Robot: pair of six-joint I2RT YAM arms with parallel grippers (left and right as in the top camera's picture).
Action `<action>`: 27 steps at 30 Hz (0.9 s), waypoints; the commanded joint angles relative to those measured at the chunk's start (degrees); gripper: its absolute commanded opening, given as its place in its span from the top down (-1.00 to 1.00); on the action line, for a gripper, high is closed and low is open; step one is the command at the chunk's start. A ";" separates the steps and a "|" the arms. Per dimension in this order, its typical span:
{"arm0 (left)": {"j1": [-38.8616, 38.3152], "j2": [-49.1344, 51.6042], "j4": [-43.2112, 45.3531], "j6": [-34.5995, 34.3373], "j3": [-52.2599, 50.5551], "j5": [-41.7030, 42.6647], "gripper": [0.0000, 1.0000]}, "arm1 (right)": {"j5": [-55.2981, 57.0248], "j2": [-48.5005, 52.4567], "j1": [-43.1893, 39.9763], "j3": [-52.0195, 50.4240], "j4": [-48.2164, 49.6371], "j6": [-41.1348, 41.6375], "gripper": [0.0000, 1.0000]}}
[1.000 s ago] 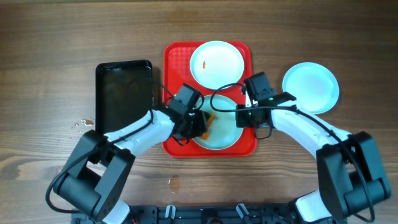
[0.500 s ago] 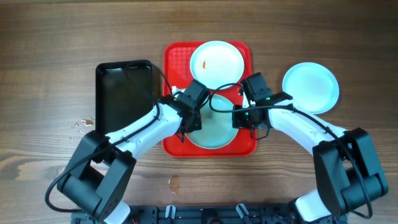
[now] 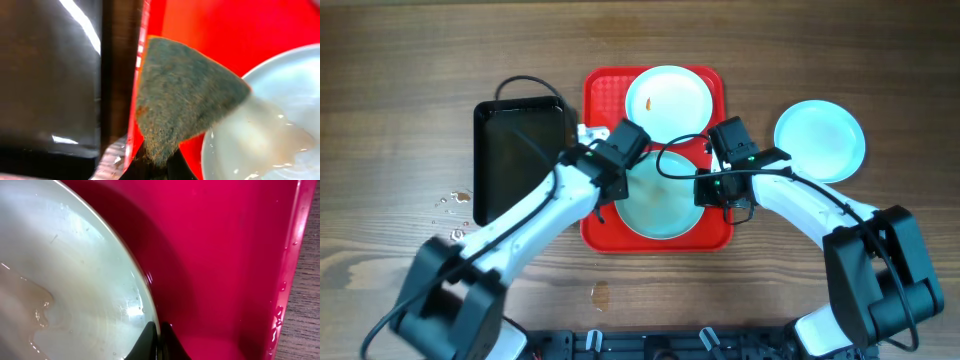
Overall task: Clean dirty plates on tray and stack at the side
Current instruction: 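Return the sponge to the black tray with the left gripper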
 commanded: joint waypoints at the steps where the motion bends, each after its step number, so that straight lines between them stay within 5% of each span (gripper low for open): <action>1: 4.37 -7.06 -2.34 -1.31 1.18 0.42 0.92 | 0.70 2.67 -0.33 -1.11 -0.92 -4.79 0.53; 7: 15.89 -11.58 -7.87 4.48 0.96 2.12 0.92 | -0.48 2.69 -0.33 -1.11 -0.11 -5.44 0.42; 11: 22.05 -10.73 -3.93 10.51 -3.41 5.03 0.92 | -0.48 2.69 -0.35 -1.11 1.03 -5.20 0.91; 18: 26.99 -10.29 7.02 14.40 -13.29 7.23 0.90 | 7.04 0.66 -0.33 -0.20 -1.53 -5.29 0.91; 20: 27.58 -10.29 7.91 14.38 -14.12 7.23 0.58 | 9.62 -1.60 -0.33 0.74 -3.28 -5.49 0.91; 22: 27.82 -10.32 7.87 14.36 -14.12 7.30 -0.40 | 11.76 -5.01 -0.22 1.49 -4.79 -5.55 0.91; 25: 27.82 -10.38 7.65 14.34 -14.12 7.45 -0.91 | 16.35 -9.92 1.25 1.53 -5.86 -5.66 0.91; 27: 27.82 -10.64 7.39 14.34 -14.10 8.00 -1.00 | 20.11 -13.11 3.41 1.53 -6.10 -6.45 0.91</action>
